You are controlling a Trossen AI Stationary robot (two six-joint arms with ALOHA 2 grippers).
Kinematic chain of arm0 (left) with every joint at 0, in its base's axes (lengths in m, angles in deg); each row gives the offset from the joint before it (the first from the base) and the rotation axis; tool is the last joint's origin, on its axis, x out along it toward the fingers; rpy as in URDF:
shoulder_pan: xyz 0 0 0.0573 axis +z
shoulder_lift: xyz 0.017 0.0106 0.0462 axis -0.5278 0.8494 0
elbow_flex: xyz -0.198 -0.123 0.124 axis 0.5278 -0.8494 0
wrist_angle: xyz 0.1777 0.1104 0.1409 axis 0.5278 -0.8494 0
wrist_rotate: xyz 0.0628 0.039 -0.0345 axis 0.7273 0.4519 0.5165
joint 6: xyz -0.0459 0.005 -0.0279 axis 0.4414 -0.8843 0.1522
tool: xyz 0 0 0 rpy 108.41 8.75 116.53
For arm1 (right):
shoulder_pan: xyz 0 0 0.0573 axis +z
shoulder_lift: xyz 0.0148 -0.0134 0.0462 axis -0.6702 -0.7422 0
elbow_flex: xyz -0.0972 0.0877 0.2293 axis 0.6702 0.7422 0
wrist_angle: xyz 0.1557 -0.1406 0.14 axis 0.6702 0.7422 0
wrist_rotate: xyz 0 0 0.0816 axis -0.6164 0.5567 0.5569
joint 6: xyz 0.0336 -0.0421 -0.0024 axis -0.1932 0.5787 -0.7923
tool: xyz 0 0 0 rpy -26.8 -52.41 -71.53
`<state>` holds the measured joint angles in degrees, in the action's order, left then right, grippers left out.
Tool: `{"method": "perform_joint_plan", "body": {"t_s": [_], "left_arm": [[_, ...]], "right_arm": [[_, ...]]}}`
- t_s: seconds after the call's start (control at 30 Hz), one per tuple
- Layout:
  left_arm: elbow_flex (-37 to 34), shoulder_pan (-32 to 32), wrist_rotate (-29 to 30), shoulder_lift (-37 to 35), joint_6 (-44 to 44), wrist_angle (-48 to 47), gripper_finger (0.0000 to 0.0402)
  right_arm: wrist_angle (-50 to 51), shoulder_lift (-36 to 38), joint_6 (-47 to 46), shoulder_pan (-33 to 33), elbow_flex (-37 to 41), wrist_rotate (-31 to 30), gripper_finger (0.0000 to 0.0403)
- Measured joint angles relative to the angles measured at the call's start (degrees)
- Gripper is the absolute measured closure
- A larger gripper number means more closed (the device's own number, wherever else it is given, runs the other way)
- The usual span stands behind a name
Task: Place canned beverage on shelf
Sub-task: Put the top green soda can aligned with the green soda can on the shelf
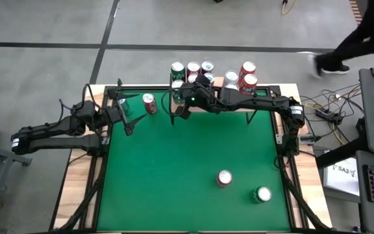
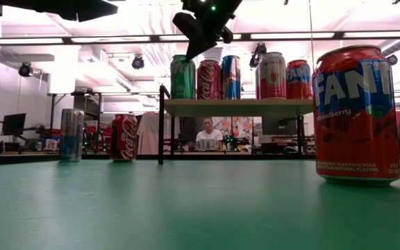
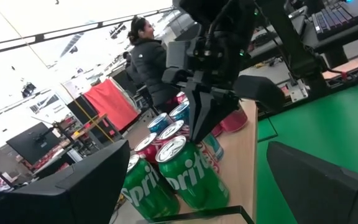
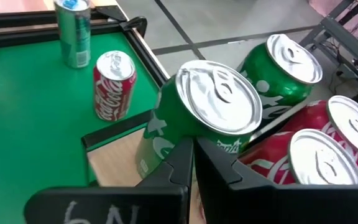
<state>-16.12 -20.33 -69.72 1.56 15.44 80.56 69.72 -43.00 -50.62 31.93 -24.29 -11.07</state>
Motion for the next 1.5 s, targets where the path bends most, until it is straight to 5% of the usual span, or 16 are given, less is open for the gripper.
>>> {"method": "perform_joint_plan", "body": {"t_s": [1.5], "left_arm": [[0.0,0.0,0.07,0.18,0.0,0.23,0.0039]], "right_arm": [[-2.63,-0.19,0.35,-0.5,0.55,0.41,0.0394]]}}
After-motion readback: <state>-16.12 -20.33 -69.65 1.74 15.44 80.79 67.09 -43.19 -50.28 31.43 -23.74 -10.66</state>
